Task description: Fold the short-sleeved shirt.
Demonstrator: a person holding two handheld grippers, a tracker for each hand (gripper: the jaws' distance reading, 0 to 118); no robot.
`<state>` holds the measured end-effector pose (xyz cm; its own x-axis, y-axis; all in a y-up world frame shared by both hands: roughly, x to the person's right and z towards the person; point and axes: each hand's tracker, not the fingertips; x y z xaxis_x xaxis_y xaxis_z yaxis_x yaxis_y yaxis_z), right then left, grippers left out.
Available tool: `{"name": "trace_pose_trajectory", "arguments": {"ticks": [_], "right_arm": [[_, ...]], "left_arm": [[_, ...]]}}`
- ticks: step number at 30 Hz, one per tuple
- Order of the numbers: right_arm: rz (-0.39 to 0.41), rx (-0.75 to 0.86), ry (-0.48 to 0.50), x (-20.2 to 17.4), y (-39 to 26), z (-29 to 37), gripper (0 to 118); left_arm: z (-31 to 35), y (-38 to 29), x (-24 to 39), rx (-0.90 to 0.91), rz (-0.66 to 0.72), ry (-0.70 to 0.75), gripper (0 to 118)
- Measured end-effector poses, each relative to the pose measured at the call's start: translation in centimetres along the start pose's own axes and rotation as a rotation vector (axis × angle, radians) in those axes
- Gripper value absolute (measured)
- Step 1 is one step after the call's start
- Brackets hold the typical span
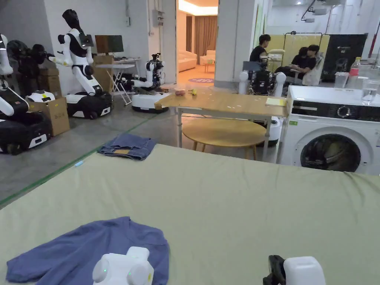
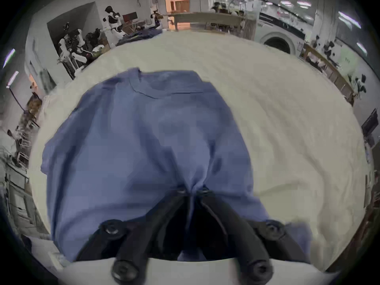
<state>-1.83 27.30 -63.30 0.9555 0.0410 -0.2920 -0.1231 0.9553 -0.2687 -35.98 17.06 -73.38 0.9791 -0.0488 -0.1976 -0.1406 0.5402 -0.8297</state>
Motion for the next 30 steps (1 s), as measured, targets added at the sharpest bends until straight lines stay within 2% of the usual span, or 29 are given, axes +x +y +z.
{"name": "trace_pose_trajectory", "arguments": {"ticks": [1, 2, 4, 7, 14, 17, 19, 23, 28, 30], "right_arm": [[-0.022, -0.005, -0.007, 0.9, -0.2, 0.6, 2], [-0.054, -0.021, -0.020, 2.1, -0.3, 1.4, 2], [-0.094, -0.035, -0.037, 4.4, -0.3, 2.7, 2], [-0.120, -0.028, -0.103, 8.0, 0.2, 4.9, 1], [-0.115, 0.023, -0.255, 15.9, 1.4, 10.7, 1], [-0.116, 0.036, -0.315, 18.8, 1.3, 12.8, 1], [-0.131, 0.037, -0.344, 20.5, 0.9, 14.0, 1], [-0.155, 0.028, -0.408, 23.2, -0.4, 15.7, 1], [-0.186, 0.002, -0.439, 25.3, -2.1, 16.2, 1], [-0.185, -0.009, -0.443, 25.5, -2.4, 16.1, 1]], "left_arm": [[0.2, -0.4, -0.4, 0.008, 0.008, 0.001, 0], [0.2, -0.5, -0.2, -0.011, 0.040, -0.065, 0], [2.0, 0.1, 1.7, 0.054, -0.021, -0.009, 0], [5.5, 2.1, 6.2, 0.133, -0.054, -0.119, 0], [15.7, 5.7, 22.7, 0.359, -0.159, -0.442, 0], [20.3, 6.2, 29.8, 0.412, -0.196, -0.636, 0], [22.1, 5.7, 33.9, 0.401, -0.271, -0.692, 0], [18.9, 3.1, 39.6, 0.286, -0.439, -0.566, 0], [9.1, -0.9, 41.7, 0.085, -0.460, -0.389, 0], [7.0, -2.0, 41.6, 0.037, -0.439, -0.386, 0]]}}
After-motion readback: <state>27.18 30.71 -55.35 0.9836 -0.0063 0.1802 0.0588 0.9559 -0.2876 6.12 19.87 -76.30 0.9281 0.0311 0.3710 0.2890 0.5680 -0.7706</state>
